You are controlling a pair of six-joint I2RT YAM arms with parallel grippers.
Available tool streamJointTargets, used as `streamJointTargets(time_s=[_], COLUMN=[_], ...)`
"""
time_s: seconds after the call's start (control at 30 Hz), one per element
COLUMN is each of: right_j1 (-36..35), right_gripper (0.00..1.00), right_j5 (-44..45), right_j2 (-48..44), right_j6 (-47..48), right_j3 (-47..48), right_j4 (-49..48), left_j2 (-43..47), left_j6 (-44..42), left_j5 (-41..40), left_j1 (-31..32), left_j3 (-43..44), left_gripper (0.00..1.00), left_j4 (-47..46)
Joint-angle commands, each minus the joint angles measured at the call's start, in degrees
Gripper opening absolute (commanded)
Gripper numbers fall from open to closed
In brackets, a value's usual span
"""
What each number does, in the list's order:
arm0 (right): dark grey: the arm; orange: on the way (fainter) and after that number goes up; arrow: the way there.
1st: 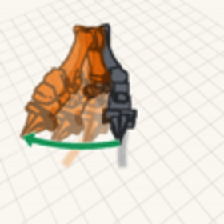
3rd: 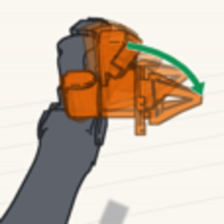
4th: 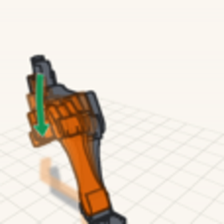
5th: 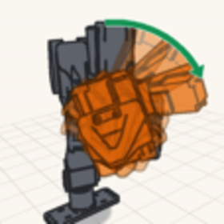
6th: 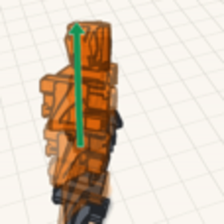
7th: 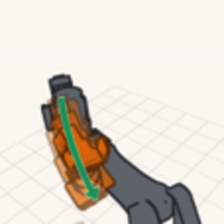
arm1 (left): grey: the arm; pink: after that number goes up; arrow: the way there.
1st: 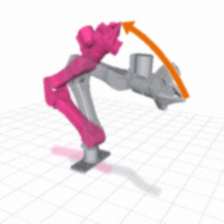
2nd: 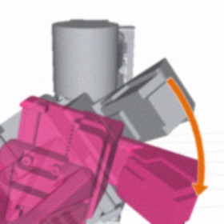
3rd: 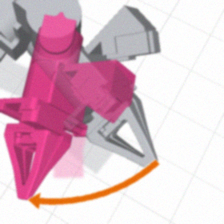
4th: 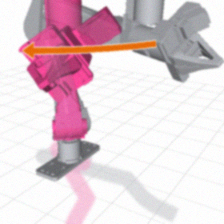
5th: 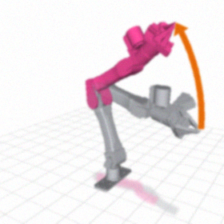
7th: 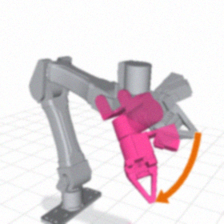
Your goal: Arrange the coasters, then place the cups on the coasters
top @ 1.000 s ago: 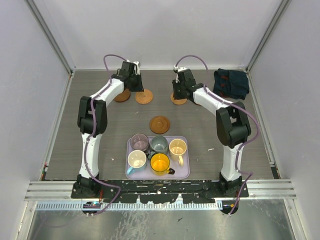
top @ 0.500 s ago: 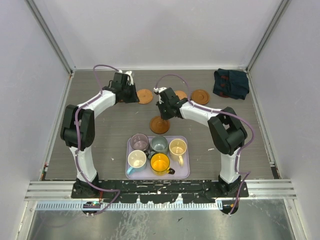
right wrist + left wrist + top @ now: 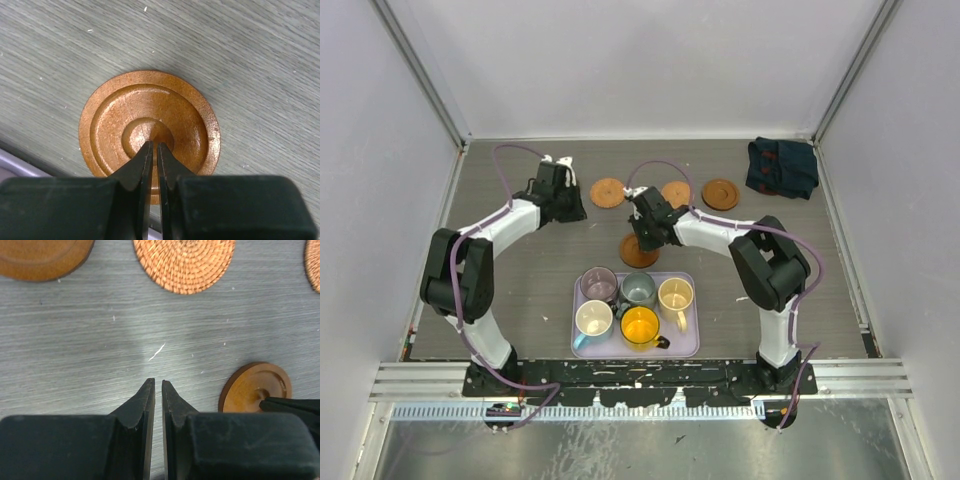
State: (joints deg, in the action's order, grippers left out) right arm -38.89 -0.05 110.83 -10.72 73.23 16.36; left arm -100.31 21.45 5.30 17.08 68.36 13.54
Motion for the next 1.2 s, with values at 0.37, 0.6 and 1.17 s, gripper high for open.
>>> streamJointTargets(time_s=[0.37,0.6,1.17], right_j1=[1.97,5.4,8.04], right_gripper=[0.14,0.14,0.14], right_j5=[10.12,9.27,5.22], right_j2=[11.3,15.43,24.87], right_j6=[-0.58,0.07,2.94], right_j3=[16.62,23.11,37.32], right_j4=[4.64,5.95,7.82], left_j2=[3.91,4.4,3.77], left_j6=[0.02,-0.01,-0.43], left_j5=[-1.76,-2.08,-3.53], left_j1=[-0.36,-0.37,-0.38], left_j3=[-4.92,-5.09,-4.42], left_gripper=[0.12,0.18,0.19], left_j4=[-2.73,-2.64,-1.88])
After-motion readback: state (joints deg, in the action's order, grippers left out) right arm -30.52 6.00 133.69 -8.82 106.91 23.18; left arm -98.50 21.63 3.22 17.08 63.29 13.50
